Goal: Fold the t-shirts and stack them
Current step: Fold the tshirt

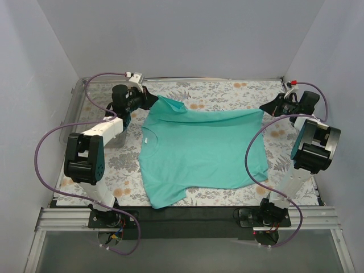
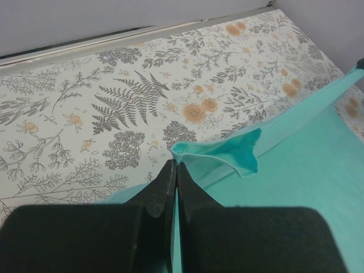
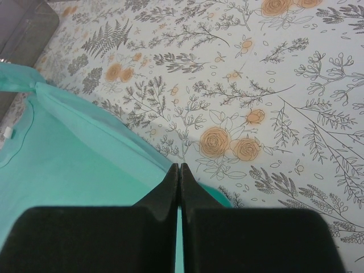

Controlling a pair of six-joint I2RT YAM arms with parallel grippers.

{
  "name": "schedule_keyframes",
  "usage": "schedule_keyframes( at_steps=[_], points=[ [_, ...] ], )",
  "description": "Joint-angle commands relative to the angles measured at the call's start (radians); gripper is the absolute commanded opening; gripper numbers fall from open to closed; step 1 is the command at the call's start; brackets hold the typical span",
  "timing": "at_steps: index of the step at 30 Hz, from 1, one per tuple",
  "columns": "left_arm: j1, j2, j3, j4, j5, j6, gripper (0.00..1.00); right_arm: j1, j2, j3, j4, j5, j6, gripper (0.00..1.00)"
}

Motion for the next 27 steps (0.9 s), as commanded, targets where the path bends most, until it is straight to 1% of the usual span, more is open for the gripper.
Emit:
schedule_keyframes(
  at_steps=[1,12,18,27],
  points=[
    [0.004,-0.044,-0.002,0.045,0.011,0.037,0.00,-0.003,-0.003,0.019,0.053,-0.029,0.002,0.01],
    [0.004,-0.133,-0.114,0.094,0.040,0.121,0.00,-0.003,-0.024,-0.057,0.050,-0.048,-0.034,0.01],
    [0.004,-0.157,-0.150,0.080,0.049,0.132,0.00,-0.003,-0.044,-0.100,0.047,-0.044,-0.047,0.01],
    [0.004,-0.202,-0.211,0.039,0.060,0.163,0.00,-0.012,-0.055,-0.120,0.044,-0.026,-0.045,0.01]
  ],
)
